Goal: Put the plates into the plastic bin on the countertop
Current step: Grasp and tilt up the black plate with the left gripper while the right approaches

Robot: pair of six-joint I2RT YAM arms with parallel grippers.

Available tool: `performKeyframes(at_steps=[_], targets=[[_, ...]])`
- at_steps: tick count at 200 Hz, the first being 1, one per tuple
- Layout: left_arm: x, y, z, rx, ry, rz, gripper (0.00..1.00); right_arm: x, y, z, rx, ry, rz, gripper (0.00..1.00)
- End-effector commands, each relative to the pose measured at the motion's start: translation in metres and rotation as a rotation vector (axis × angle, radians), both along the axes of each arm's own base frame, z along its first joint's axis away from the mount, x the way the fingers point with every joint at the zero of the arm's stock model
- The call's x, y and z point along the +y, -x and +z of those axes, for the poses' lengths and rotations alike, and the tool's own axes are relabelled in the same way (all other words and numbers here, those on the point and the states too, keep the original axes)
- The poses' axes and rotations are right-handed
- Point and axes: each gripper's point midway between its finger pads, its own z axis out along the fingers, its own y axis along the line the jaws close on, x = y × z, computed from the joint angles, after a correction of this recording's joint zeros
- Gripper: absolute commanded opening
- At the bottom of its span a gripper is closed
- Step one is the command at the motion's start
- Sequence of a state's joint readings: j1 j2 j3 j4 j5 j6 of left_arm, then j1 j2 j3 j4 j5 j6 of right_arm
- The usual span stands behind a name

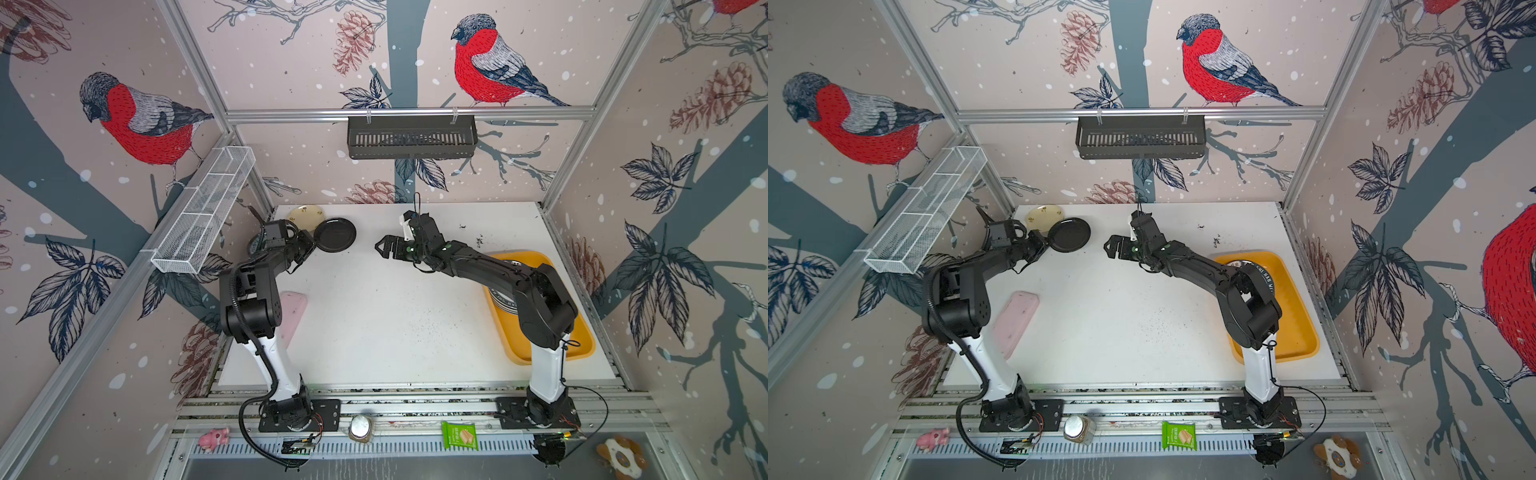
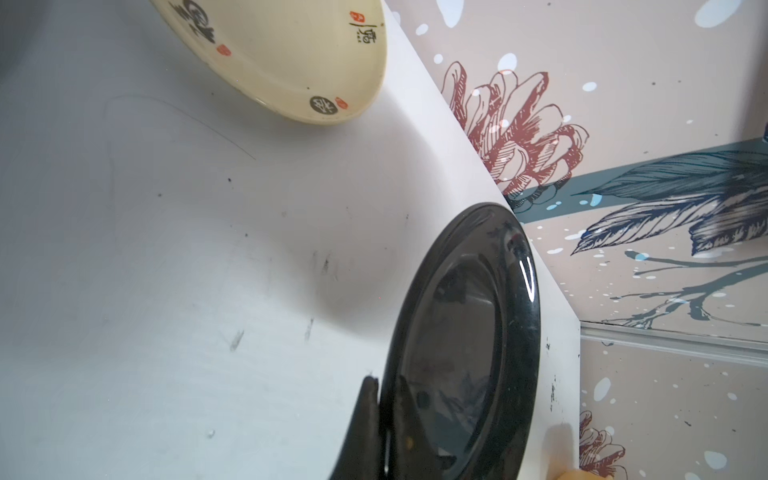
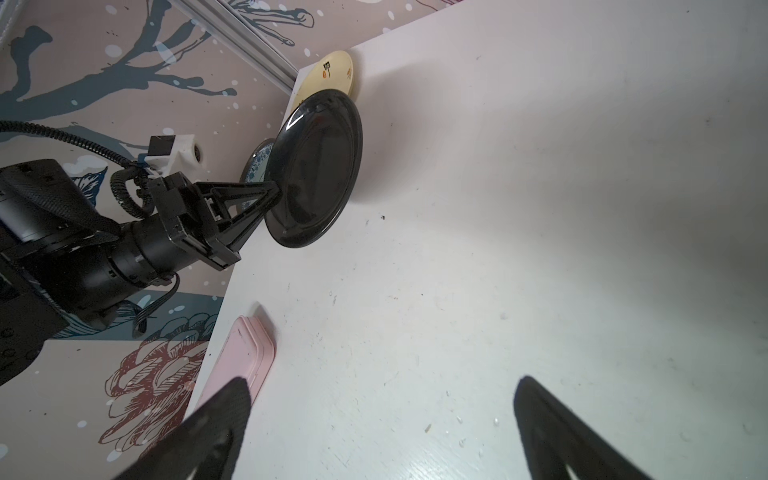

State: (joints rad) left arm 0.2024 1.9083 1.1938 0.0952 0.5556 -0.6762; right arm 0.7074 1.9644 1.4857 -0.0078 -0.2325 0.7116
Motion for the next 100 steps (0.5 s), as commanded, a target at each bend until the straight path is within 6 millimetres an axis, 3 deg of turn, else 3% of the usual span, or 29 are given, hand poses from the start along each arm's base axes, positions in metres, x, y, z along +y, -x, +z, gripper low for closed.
performKeyframes(at_steps=[1,46,100], targets=[[-0.022,0.011,0.013,-0.022,-0.009,-0.074,0.00,0.000,-0.006,0.018,-0.057,-0.033,-0.006,1.00],[-0.075,0.027,0.043,-0.059,-0.052,-0.200,0.01,-0.012,-0.013,0.029,-0.086,-0.033,-0.025,1.00],[-0.100,0.056,0.076,-0.082,-0.086,-0.271,0.01,-0.038,-0.024,0.047,-0.131,-0.038,-0.084,1.00]])
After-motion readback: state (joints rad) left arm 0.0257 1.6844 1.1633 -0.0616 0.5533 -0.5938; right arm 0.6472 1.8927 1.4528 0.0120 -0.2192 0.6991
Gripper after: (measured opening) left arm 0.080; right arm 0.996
